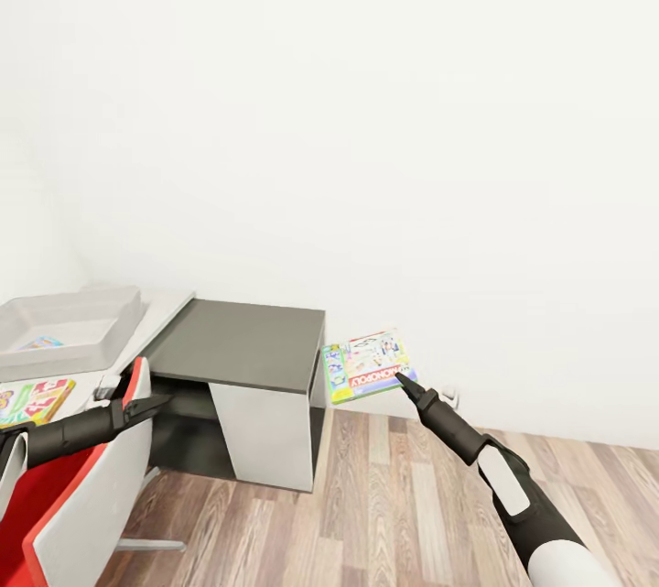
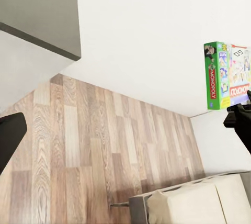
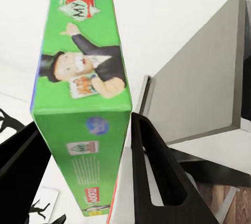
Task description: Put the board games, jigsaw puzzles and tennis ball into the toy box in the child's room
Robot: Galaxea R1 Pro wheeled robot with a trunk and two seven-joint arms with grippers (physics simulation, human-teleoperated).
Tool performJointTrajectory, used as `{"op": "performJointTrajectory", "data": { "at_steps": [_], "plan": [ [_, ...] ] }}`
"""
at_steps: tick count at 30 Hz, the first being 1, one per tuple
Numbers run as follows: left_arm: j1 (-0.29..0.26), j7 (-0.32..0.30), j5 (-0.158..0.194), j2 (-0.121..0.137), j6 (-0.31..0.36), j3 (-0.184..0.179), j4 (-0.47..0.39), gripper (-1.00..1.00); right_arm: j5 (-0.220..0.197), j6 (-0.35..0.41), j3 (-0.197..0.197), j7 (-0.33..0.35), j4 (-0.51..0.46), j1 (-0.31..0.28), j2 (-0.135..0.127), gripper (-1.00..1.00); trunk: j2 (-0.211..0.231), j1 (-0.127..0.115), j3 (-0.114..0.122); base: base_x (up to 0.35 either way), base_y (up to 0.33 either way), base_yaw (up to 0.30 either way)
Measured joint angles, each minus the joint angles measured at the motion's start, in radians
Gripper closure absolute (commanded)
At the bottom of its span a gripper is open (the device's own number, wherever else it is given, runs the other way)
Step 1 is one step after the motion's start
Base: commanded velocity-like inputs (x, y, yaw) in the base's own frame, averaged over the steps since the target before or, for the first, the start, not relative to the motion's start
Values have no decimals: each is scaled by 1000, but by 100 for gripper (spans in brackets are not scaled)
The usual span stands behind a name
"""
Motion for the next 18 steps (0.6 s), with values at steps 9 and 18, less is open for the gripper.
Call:
{"op": "performJointTrajectory", "data": {
  "at_steps": [9, 18],
  "plan": [
    [0, 0, 0, 0, 0, 0, 0, -100, 0, 0, 0, 2, 0, 0, -1, 100, 0, 0, 0, 0, 0, 27],
    [0, -5, 1, 1, -1, 0, -1, -100, 1, 0, 0, 1, 0, 0, 1, 100, 0, 0, 2, 0, 0, 254]
  ]
}}
